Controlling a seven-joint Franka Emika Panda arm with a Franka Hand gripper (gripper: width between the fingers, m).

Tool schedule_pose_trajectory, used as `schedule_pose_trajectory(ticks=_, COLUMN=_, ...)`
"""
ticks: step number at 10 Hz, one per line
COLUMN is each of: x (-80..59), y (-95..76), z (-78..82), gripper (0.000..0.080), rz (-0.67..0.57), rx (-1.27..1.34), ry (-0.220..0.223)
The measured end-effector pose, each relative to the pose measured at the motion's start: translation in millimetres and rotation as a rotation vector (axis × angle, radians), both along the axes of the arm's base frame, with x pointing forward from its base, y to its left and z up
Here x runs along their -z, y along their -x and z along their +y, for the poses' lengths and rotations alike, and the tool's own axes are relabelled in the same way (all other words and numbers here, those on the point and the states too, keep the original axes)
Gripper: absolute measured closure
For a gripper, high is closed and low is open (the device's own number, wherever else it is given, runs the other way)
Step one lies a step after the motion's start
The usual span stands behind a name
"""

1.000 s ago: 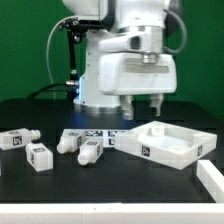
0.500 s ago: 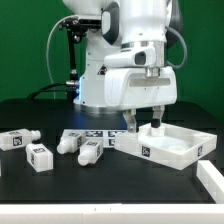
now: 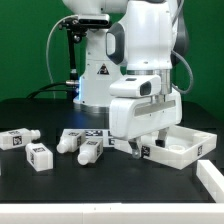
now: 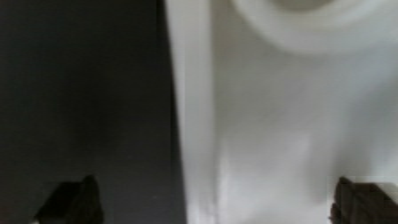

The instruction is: Assemble square table

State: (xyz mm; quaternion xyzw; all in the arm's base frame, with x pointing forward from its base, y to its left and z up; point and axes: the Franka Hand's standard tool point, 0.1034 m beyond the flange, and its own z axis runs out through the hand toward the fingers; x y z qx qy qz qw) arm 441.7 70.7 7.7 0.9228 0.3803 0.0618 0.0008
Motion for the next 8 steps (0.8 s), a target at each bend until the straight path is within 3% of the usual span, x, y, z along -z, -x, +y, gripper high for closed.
schedule_pose_trajectory(ticks=2, x=0.3, y=-0.3, z=0.6, gripper=0.0151, rz=0.0, rx=-0.001, ry=0.0)
schedule_pose_trajectory(ticks=4, x=0.3, y=-0.2, z=0.7, gripper=0.0401, rz=0.0, rx=-0.002, ry=0.0)
schedule_pose_trajectory(ticks=5, x=0.4, y=-0.2, z=0.7, gripper=0.0401, rz=0.0, rx=-0.002, ry=0.0)
schedule_pose_trajectory(ticks=6, x=0.4, y=-0.2, z=0.7, gripper=0.0601, rz=0.0, rx=-0.002, ry=0.0)
schedule_pose_trajectory(ticks=7, x=0.3, y=-0.3, z=0.7, gripper=0.0726, rz=0.0, rx=-0.002, ry=0.0)
schedule_pose_trajectory(ticks=8, x=-2.8, y=-1.7, z=0.0, gripper=0.0726, rz=-0.002, rx=0.018, ry=-0.001)
